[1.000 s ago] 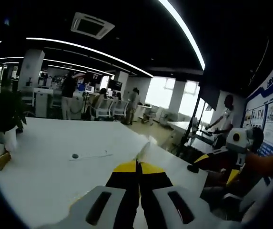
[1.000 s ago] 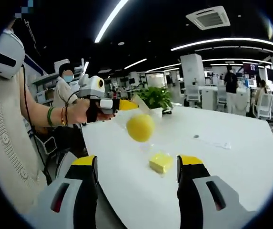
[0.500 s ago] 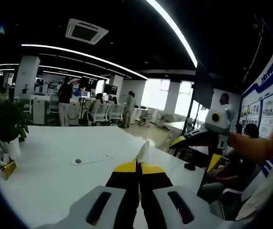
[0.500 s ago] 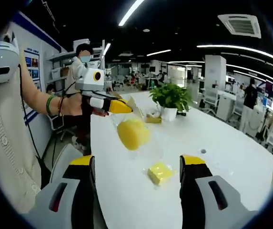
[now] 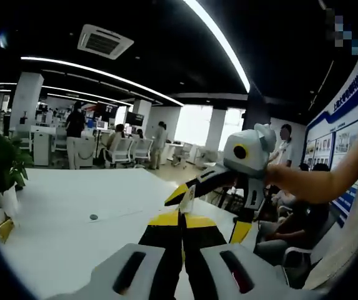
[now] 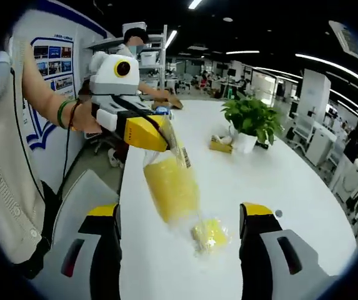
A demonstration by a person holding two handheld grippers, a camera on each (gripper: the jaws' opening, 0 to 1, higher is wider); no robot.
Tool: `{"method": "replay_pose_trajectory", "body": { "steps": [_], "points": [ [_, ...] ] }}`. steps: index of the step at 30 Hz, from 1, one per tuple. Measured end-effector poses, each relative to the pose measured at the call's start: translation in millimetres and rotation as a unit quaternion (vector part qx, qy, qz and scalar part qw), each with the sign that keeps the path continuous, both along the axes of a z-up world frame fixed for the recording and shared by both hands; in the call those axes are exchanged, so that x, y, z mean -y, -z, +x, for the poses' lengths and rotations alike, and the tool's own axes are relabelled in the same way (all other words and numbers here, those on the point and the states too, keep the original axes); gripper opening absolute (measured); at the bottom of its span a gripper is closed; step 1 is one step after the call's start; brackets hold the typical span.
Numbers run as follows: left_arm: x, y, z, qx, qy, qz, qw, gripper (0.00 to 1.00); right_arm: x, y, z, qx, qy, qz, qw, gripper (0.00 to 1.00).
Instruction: Compare the silicone blocks by pressing each to a similar depth, holding the contact briefly, and releasing to observe deformation and rebound differences across the visible hardness samples.
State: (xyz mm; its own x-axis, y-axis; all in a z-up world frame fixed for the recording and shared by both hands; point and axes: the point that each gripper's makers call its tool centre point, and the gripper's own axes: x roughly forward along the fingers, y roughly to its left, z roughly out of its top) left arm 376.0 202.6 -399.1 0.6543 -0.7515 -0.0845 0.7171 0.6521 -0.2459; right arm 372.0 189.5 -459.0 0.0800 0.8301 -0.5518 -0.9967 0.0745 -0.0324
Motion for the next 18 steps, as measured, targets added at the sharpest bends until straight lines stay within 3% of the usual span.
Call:
{"method": "replay_pose_trajectory", "body": {
  "steps": [13,18],
  "points": [
    [17,-9.3,0.4,0.003,0.032,-0.010,0.9994,0.00,-21,16.7,-1,-0.012,-0.055,-0.033,0.9979,0.63],
    [22,-10.5,0.3,0.004,0.043,-0.010,0.9990,0.00,-22,18.5,-1,-0.009,-0.072,-0.035,0.9967,0.47]
  ]
}}
